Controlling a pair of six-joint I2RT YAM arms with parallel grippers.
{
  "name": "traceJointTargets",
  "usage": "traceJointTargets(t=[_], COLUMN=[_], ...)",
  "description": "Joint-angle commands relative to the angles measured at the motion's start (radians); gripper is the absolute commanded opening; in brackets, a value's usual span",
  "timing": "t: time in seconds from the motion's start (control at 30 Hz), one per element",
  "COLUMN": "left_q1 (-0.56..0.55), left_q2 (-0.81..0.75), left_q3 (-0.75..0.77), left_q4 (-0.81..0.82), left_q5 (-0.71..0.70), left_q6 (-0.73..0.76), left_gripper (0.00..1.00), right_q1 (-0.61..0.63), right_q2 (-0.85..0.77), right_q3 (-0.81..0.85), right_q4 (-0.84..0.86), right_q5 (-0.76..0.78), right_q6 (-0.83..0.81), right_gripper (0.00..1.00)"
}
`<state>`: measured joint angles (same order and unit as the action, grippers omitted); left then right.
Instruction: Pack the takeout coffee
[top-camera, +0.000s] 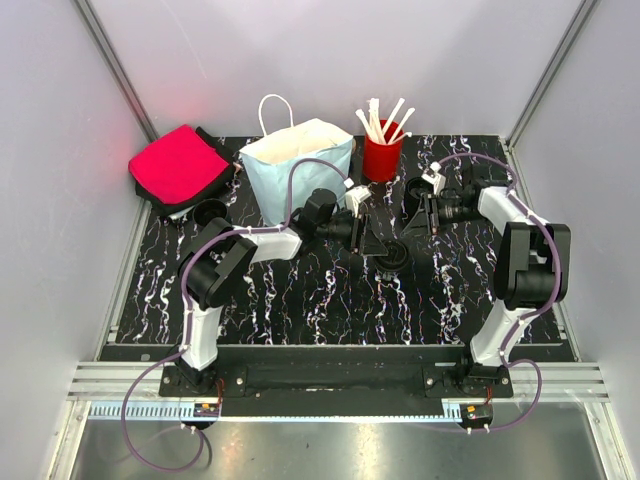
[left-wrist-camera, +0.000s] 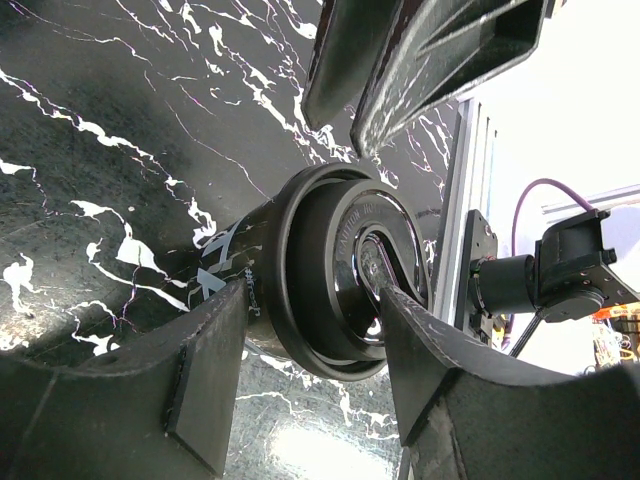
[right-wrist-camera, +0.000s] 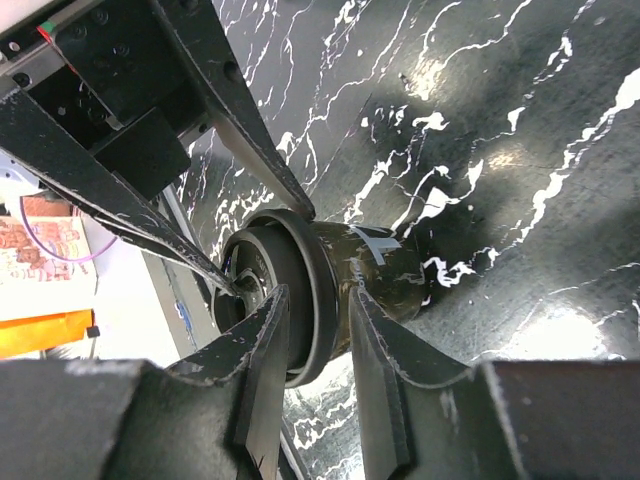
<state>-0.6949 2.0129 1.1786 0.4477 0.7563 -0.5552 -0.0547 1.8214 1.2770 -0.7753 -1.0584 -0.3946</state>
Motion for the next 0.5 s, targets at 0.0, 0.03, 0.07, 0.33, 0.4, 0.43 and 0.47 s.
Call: traceJointTargets(t=[0.0,0.03,0.07,0.33,0.4,0.43,0.47], left_q1=[-0.011,-0.012,-0.014,-0.012,-0.014,-0.014,-0.014], left_q2=[0.030,0.029,0.030,0.024,0.021,0.021,0.023], left_q3=[0.018,0.019,0.018,0.019,0.018,0.018,0.016], left_q4=[-0.046,-0.050,-0.050,-0.066,-0.066,-0.067,-0.069], left_q5=[-0.008,-0.008,-0.008,-0.017,-0.017,-0.018,-0.020], left_q6=[0.032,0.032,0.034,0.046,0.046,0.046,0.047], left_gripper=[0.57,0.57,0.57,0.56,0.56,0.56,0.56], right_q1=[0.029,0.035,0.039,0.049,0.049,0.074,0.076], right_q2=[0.007,0.010,0.015,0.036,0.044,0.047,0.052], right_q3=[0.004,0.004,0.002,-0.004,0.001,0.001,0.002], right_q4=[-0.018,-0.019,-0.021,-0.033,-0.051,-0.058,-0.065], right_q5=[-0.018,-0.009,-0.008,0.020,0.021,0.026,0.031], right_q6=[-0.024,-0.023,-0.024,-0.030,-0.036,-0.039,-0.041], right_gripper=[0.36,0.35,0.35,0.28,0.26,0.25,0.25])
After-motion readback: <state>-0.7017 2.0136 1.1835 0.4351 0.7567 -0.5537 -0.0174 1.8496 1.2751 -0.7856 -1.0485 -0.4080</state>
